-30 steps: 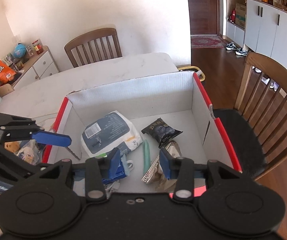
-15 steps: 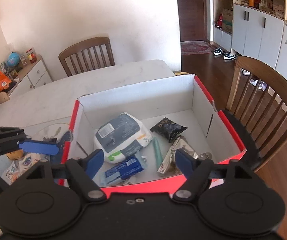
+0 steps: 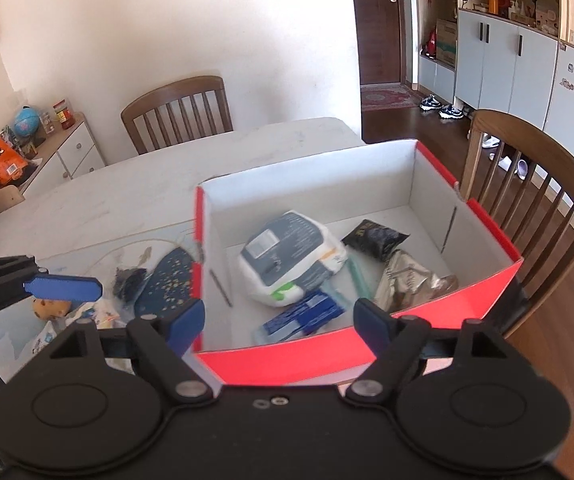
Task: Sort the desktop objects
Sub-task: 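Move both open tools from the shoebox back over the table items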
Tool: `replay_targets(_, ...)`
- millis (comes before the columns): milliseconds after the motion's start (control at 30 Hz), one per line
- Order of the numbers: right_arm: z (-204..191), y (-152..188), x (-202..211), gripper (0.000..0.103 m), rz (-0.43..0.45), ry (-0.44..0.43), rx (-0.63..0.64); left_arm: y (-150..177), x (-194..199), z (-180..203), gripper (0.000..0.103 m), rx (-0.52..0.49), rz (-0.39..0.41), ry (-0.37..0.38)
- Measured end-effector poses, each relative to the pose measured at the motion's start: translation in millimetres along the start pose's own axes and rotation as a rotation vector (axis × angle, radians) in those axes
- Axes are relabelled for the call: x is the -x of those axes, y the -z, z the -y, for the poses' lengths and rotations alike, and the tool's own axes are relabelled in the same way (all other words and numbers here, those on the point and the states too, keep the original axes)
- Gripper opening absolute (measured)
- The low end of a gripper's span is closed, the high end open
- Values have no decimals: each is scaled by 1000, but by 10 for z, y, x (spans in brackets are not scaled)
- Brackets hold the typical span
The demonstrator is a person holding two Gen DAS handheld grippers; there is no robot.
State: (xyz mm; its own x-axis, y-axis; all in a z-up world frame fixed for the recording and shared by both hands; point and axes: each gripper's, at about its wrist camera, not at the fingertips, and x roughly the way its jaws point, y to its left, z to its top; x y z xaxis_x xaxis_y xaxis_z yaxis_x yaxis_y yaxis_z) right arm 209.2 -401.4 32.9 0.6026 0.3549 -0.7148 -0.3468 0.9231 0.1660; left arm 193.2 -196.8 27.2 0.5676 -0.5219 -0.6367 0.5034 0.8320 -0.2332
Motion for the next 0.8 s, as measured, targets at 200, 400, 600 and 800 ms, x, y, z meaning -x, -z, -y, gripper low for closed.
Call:
replay_targets(200,-267,47,25,84,11,-2,14,149,194,-137,103,22,6,6)
replay_targets(400,-518,83,2,89,22,-15,18,300,412,-301,103,42,33,-36)
replay_targets(600,-803,110,-47,89,40,-44,62,519,611,-519,103,77,43,-70)
replay_targets(800,-1108,130,-156,92,41,-83,100,766,761,-759,103,124,41,-114)
